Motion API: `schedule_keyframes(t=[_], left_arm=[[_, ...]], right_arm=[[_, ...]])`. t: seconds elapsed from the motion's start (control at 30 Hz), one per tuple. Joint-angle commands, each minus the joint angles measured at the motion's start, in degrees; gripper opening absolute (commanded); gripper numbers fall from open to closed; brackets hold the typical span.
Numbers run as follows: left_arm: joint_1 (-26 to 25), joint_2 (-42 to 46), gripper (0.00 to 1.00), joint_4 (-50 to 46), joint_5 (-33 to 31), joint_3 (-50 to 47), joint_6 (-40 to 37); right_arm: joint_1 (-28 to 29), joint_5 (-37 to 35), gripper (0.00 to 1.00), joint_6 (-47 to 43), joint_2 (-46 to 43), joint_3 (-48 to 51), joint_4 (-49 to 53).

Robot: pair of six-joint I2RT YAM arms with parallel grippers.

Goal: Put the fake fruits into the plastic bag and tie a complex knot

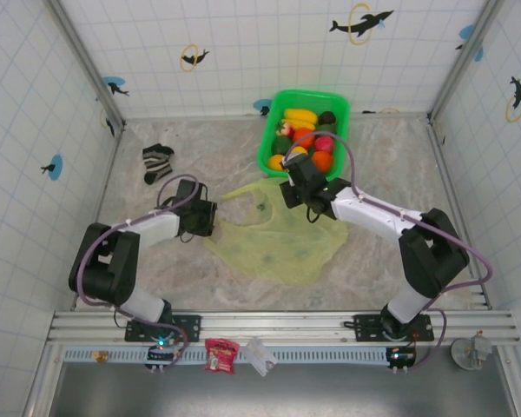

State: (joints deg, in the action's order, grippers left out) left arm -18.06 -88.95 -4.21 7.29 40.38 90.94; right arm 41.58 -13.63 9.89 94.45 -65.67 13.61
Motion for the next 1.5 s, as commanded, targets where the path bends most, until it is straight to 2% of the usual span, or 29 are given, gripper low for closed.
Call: schedule_keyframes(t=[0.0, 0.23, 0.33, 0.4, 0.5, 0.6, 0.7, 0.8, 1.07, 1.2, 1.33, 1.47], left_arm=[[-0.25, -2.76, 0.57, -2.04, -3.62, 1.59, 1.77], [-0.27, -6.59, 0.58, -4.33, -7.29, 3.30, 2.49], [-0.22, -9.28, 0.53, -0.03, -6.40, 3.18, 1.07], [-0.17, -11.36, 0.44, 3.33, -5.25, 3.94, -2.27], [0.26, -13.90, 0.30, 2.59, -5.35, 5.66, -5.94], [1.77, -13.85, 0.16, 5.68, -4.98, 3.19, -6.99], [2.88, -12.72, 0.01, 7.83, -3.85, 3.53, -11.51], [2.96, -10.70, 0.00, 6.47, -2.80, 8.26, -18.62], [2.95, -1.95, 0.00, 6.49, 1.58, 22.24, -40.04], [2.96, -0.31, 0.00, 9.57, 7.92, 28.33, -46.63], [2.38, -0.45, 0.00, 10.48, 15.76, 34.52, -50.28], [-0.42, 1.80, 0.00, 11.16, 18.91, 38.08, -57.21]], right_arm=[[0.49, 0.68, 0.52, 0.48, 1.14, 0.35, -0.95], [1.23, 0.21, 0.52, 0.48, 1.74, 0.26, -1.08], [1.31, 0.02, 0.52, 0.48, 1.62, 0.10, -1.06], [1.32, -0.46, 0.52, 0.31, 1.31, 0.02, -0.97], [1.43, -1.84, 0.52, -0.20, 0.11, 0.01, -0.49], [1.34, -3.68, 0.51, -0.64, -2.02, -0.07, -0.29], [1.07, -5.39, 0.50, -1.08, -4.70, -0.16, -0.90], [-0.95, -6.04, 0.50, -0.68, -6.18, -1.26, -0.96], [-7.12, -0.26, 0.50, 3.02, -3.41, -5.99, 1.47], [-5.90, 7.01, 0.50, 1.56, 0.29, -10.71, 3.44], [-3.60, 7.02, 0.50, 0.74, 1.53, -12.01, 3.06], [-3.93, 7.16, 0.50, 2.34, 1.27, -12.76, 1.29]])
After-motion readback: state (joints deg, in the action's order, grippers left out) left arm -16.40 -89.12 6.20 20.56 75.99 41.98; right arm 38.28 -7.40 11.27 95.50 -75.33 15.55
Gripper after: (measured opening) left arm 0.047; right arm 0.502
